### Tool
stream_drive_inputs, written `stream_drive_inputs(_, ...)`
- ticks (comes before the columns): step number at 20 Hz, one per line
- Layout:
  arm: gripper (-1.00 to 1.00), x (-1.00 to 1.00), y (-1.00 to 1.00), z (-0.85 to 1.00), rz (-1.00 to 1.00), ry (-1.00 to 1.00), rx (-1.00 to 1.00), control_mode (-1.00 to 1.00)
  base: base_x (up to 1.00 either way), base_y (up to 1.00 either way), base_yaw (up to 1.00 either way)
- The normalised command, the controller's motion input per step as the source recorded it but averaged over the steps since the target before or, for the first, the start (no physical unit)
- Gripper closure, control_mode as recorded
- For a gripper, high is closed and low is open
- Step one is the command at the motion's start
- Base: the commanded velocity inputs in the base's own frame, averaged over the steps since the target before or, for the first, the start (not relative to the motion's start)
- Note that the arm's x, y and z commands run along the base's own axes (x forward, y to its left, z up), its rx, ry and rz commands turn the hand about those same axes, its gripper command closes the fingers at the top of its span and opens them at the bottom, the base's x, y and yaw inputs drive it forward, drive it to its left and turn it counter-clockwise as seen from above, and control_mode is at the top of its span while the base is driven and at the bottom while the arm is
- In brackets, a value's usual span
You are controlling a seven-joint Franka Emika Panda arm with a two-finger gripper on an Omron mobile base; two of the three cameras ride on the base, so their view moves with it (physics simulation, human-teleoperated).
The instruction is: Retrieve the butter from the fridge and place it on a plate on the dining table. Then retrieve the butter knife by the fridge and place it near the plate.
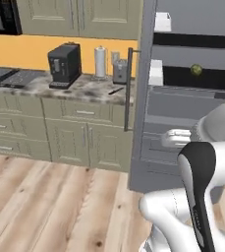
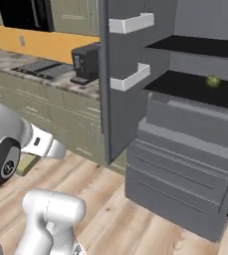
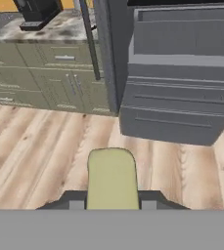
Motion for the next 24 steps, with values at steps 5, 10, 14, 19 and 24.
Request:
stream_drive_inputs(5,1.00,0.00,0.00,0.00,0.00,0.00,0.00,1.00,-0.11,0.32,0.65)
stream_drive_inputs(10,1.00,0.00,0.00,0.00,0.00,0.00,0.00,1.00,0.05,0.00,0.59)
stream_drive_inputs(14,1.00,0.00,0.00,0.00,0.00,0.00,0.00,1.00,0.01,-0.10,0.68)
stream_drive_inputs(19,1.00,0.00,0.00,0.00,0.00,0.00,0.00,1.00,0.04,-0.04,0.78)
stream_drive_inputs(24,1.00,0.00,0.00,0.00,0.00,0.00,0.00,1.00,0.03,-0.01,0.69)
